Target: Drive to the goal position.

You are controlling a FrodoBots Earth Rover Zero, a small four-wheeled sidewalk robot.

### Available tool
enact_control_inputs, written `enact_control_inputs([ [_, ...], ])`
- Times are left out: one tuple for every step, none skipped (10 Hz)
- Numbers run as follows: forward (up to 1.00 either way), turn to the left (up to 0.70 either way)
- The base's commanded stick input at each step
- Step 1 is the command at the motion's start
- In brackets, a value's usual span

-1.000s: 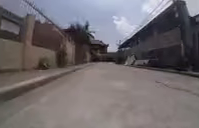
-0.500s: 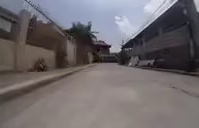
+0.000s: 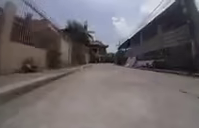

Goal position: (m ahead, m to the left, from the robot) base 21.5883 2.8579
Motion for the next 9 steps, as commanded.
enact_control_inputs([
  [1.00,0.00],
  [1.00,0.00],
  [1.00,0.00],
  [1.00,0.00],
  [1.00,0.00],
  [1.00,-0.01],
  [1.00,-0.40],
  [1.00,-0.40],
  [1.00,-0.40],
])
